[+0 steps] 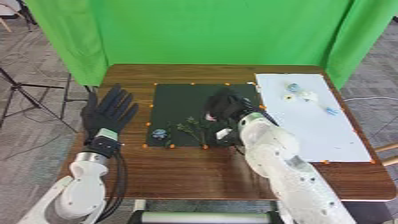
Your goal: Arrange flowers
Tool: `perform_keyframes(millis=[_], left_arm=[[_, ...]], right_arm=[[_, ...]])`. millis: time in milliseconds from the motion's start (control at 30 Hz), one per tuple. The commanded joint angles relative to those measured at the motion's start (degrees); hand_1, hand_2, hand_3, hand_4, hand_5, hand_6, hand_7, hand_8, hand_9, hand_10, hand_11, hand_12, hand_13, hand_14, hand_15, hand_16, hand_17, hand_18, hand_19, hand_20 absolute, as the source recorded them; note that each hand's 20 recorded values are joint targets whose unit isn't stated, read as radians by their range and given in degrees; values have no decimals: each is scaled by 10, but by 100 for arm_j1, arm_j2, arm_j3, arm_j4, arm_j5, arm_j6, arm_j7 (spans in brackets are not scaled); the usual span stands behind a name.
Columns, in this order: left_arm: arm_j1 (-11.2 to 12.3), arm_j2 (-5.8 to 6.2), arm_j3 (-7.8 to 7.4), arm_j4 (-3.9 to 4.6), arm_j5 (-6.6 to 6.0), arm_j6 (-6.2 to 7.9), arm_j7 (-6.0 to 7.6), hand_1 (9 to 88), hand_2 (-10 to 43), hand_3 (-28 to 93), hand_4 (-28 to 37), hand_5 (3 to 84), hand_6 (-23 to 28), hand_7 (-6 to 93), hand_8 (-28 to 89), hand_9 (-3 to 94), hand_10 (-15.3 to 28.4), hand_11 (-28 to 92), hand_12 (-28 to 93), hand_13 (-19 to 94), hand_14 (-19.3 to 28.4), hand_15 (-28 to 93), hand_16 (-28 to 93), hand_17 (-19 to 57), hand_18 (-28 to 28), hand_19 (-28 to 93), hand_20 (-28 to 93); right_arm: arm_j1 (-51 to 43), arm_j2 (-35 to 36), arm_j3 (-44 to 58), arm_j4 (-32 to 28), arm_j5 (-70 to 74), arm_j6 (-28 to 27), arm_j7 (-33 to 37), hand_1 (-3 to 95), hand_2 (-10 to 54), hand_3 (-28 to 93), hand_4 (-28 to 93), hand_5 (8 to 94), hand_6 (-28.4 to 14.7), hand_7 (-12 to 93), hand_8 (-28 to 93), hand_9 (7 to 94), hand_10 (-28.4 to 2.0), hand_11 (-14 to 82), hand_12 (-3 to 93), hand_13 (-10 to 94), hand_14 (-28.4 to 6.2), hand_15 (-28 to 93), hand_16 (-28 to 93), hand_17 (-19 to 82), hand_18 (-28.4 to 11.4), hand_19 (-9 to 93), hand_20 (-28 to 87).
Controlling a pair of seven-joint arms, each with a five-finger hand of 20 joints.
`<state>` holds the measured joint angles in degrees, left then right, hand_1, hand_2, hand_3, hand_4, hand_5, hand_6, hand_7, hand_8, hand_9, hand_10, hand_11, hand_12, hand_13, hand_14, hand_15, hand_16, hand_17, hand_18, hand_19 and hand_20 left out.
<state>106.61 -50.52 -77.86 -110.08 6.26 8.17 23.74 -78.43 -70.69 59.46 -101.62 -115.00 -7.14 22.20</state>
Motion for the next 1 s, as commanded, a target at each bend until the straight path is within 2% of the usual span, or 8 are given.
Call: perform_keyframes(millis=[33,67,233,367,567,700,833,1000], left_arm=[[-168,59,141,28,-62,85,95,201,187,690,-283,374,40,123,-95,302,107,160,70,220,87,246,-97,-28,117,330,86],[-183,81,167,22,-75,92,134,201,187,690,-283,373,38,125,-97,302,106,158,69,223,84,240,-95,-27,116,329,87],[-245,102,215,18,-80,95,80,199,186,688,-283,363,17,150,-114,309,84,158,65,254,55,206,-89,-14,112,315,86],[-317,120,274,32,-83,92,69,198,185,682,-283,352,-6,171,-130,319,36,175,55,288,22,181,-90,13,100,301,85],[-367,46,273,60,-21,98,-109,199,184,674,-283,343,-24,194,-150,328,-19,230,9,339,-38,179,-118,46,84,304,72],[-387,40,293,66,-28,93,-127,201,185,668,-283,340,-25,189,-149,327,-37,243,-2,357,-68,179,-134,63,74,303,64],[-378,48,306,64,-65,96,-89,199,184,672,-283,340,-16,170,-139,319,-33,243,-7,354,-69,188,-141,70,70,304,63],[-338,65,312,47,-112,79,-37,198,183,679,-283,347,-7,160,-127,312,-10,238,-1,334,-43,201,-128,50,81,315,66]], right_arm=[[983,-812,-552,965,-1627,-227,-1013,650,-80,751,-283,682,-11,283,18,825,-90,102,458,785,-24,283,491,541,-11,888,41],[1078,-887,-611,1120,-1707,-231,-1097,648,-81,753,-283,682,-11,283,18,826,-92,101,459,784,-25,282,493,541,-11,889,41],[1267,-1175,-839,1681,-2138,-327,-1296,638,-86,770,-283,687,-15,271,27,830,-101,89,462,787,-30,268,500,542,-14,892,42],[1242,-1361,-892,1985,-2293,-470,-1263,636,-92,778,-283,704,-22,215,59,829,-113,75,454,787,-38,253,496,538,-19,898,41],[1001,-1553,-854,2106,-2293,-723,-1188,623,-95,788,-283,710,-35,172,75,811,-134,68,428,768,-57,244,466,533,-22,915,15],[923,-1608,-874,2133,-2352,-806,-1186,622,-95,790,-283,694,-39,170,55,783,-139,64,400,738,-61,243,423,525,-5,930,-22],[917,-1579,-910,2105,-2345,-676,-1195,620,-95,788,-283,638,-43,187,-89,710,-144,123,325,693,-57,234,370,506,28,932,-70],[1005,-1555,-976,2113,-2279,-318,-1091,614,-95,784,-283,602,-49,206,-112,670,-147,162,281,666,-55,239,342,490,31,932,-104]])
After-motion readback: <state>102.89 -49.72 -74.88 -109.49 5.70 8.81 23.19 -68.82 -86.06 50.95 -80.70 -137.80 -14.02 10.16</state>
